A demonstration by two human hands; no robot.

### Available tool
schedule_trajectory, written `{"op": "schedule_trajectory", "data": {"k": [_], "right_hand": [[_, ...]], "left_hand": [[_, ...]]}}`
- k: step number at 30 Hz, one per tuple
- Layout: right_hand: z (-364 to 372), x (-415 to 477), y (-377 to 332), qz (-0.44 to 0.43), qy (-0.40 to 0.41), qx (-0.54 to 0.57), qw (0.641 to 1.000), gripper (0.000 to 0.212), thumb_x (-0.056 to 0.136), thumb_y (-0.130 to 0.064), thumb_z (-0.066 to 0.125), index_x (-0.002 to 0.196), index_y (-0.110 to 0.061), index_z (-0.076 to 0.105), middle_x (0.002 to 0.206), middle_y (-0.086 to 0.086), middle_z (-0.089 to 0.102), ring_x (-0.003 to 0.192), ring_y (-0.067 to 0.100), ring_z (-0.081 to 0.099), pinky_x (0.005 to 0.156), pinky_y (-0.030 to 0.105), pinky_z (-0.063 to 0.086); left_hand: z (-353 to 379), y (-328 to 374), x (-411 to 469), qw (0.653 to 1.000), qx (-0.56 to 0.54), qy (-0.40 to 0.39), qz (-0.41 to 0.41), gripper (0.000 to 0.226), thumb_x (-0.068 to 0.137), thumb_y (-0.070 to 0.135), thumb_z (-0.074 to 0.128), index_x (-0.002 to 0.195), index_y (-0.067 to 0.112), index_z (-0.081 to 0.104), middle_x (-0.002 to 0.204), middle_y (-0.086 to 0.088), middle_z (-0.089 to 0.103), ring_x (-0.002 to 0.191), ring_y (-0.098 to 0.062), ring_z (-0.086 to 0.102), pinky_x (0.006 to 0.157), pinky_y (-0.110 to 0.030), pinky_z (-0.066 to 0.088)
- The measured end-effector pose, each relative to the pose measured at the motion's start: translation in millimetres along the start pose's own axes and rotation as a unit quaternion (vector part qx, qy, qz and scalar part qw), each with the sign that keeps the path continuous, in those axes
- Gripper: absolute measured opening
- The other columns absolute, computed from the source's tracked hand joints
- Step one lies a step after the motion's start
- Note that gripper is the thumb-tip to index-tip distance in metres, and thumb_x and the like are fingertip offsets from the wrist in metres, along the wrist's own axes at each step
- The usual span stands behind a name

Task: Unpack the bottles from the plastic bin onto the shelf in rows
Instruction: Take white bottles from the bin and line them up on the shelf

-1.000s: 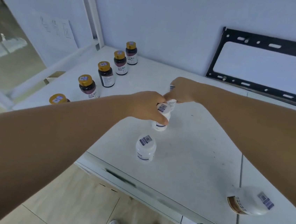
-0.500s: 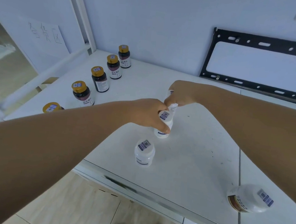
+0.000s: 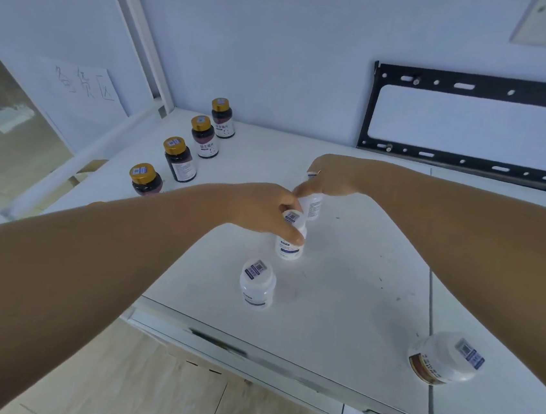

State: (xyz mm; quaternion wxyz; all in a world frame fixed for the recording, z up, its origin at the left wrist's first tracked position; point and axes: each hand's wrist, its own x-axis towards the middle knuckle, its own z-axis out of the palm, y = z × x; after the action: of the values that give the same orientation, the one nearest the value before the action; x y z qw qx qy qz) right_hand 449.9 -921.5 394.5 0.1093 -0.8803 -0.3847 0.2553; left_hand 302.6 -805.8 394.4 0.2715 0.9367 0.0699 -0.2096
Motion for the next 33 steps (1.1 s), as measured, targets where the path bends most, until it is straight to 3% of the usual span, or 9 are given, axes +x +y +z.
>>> {"op": "schedule_trajectory", "data": {"k": [2, 4, 7, 10, 13, 17, 26, 29, 33], "right_hand": [[-9.2, -7.2, -0.8, -0.001, 0.019, -0.024, 1.0, 0.057, 0.084, -0.069, 0.057, 0.08, -0.012, 0.063, 0.087, 0.007, 0.058, 0.074, 0.026, 0.055, 0.064, 0.032, 0.041], [-19.0, -18.1, -1.4, 0.005, 0.043, -0.045, 0.998, 0.06, 0.091, -0.069, 0.046, 0.073, -0.012, 0.058, 0.079, 0.006, 0.053, 0.069, 0.026, 0.05, 0.06, 0.033, 0.036], [-30.7, -39.4, 5.5, 0.004, 0.086, -0.042, 0.995, 0.064, 0.1, -0.057, 0.038, 0.098, 0.002, 0.062, 0.1, 0.015, 0.063, 0.088, 0.03, 0.058, 0.078, 0.039, 0.045], [-37.8, -74.0, 17.2, 0.017, 0.139, 0.0, 0.99, 0.042, 0.102, -0.039, 0.042, 0.111, -0.004, 0.065, 0.115, 0.008, 0.062, 0.098, 0.026, 0.057, 0.083, 0.035, 0.043], [-38.5, -116.3, 32.7, 0.064, 0.176, 0.031, 0.982, 0.016, 0.097, -0.024, 0.052, 0.1, -0.019, 0.067, 0.109, -0.006, 0.059, 0.094, 0.018, 0.056, 0.082, 0.027, 0.044], [-27.2, -185.4, 41.6, 0.15, 0.191, 0.02, 0.97, 0.042, 0.092, -0.029, 0.068, 0.132, -0.019, 0.061, 0.132, -0.005, 0.063, 0.12, 0.019, 0.06, 0.103, 0.033, 0.046], [-3.8, -400.4, 61.7, 0.345, 0.284, -0.003, 0.895, 0.044, 0.086, -0.031, 0.072, 0.126, -0.016, 0.063, 0.127, -0.002, 0.066, 0.115, 0.022, 0.062, 0.098, 0.036, 0.05], [16.6, -474.7, 75.8, 0.406, 0.287, -0.005, 0.867, 0.044, 0.085, -0.032, 0.073, 0.125, -0.015, 0.064, 0.124, 0.0, 0.068, 0.113, 0.024, 0.063, 0.079, 0.02, 0.056], [55.3, -560.0, 102.1, 0.468, 0.259, -0.001, 0.845, 0.045, 0.085, -0.033, 0.075, 0.125, -0.014, 0.065, 0.121, 0.004, 0.07, 0.111, 0.026, 0.065, 0.098, 0.038, 0.05]], "left_hand": [[-14.5, 4.7, -3.4, 0.999, 0.022, 0.022, 0.008, 0.049, 0.077, 0.059, 0.067, 0.095, 0.014, 0.066, 0.091, -0.006, 0.066, 0.079, -0.022, 0.061, 0.075, -0.038, 0.048], [-33.3, 9.0, -6.8, 0.997, 0.042, 0.07, -0.007, 0.041, 0.085, 0.059, 0.064, 0.105, 0.024, 0.07, 0.106, 0.002, 0.069, 0.096, -0.02, 0.063, 0.084, -0.035, 0.051], [-60.0, 15.7, -8.7, 0.989, 0.048, 0.138, 0.004, 0.031, 0.089, 0.045, 0.066, 0.117, 0.03, 0.068, 0.114, 0.012, 0.067, 0.099, -0.01, 0.06, 0.071, -0.019, 0.043], [-71.7, 27.3, -7.1, 0.986, 0.055, 0.153, 0.041, 0.014, 0.089, 0.031, 0.067, 0.102, 0.027, 0.069, 0.101, 0.009, 0.068, 0.089, -0.015, 0.062, 0.074, -0.025, 0.044], [-69.0, 48.0, -2.9, 0.983, 0.072, 0.144, 0.091, 0.016, 0.088, 0.024, 0.068, 0.104, 0.021, 0.07, 0.106, 0.002, 0.072, 0.096, -0.021, 0.067, 0.084, -0.028, 0.051], [-50.4, 88.1, -4.2, 0.974, 0.086, 0.116, 0.173, 0.032, 0.087, 0.026, 0.071, 0.119, 0.024, 0.068, 0.11, 0.013, 0.069, 0.098, -0.01, 0.064, 0.07, -0.011, 0.042], [28.3, 247.1, -42.8, 0.929, 0.048, 0.027, 0.367, 0.028, 0.085, 0.03, 0.074, 0.113, 0.031, 0.068, 0.102, 0.021, 0.068, 0.092, -0.003, 0.067, 0.064, -0.017, 0.049], [78.5, 306.7, -62.8, 0.903, 0.069, -0.006, 0.424, 0.032, 0.084, 0.029, 0.075, 0.115, 0.028, 0.068, 0.103, 0.02, 0.068, 0.091, 0.001, 0.066, 0.067, -0.014, 0.047], [151.8, 375.7, -84.2, 0.871, 0.1, -0.05, 0.479, 0.035, 0.082, 0.027, 0.077, 0.116, 0.023, 0.068, 0.111, 0.01, 0.071, 0.098, -0.006, 0.067, 0.085, -0.022, 0.052]]}}
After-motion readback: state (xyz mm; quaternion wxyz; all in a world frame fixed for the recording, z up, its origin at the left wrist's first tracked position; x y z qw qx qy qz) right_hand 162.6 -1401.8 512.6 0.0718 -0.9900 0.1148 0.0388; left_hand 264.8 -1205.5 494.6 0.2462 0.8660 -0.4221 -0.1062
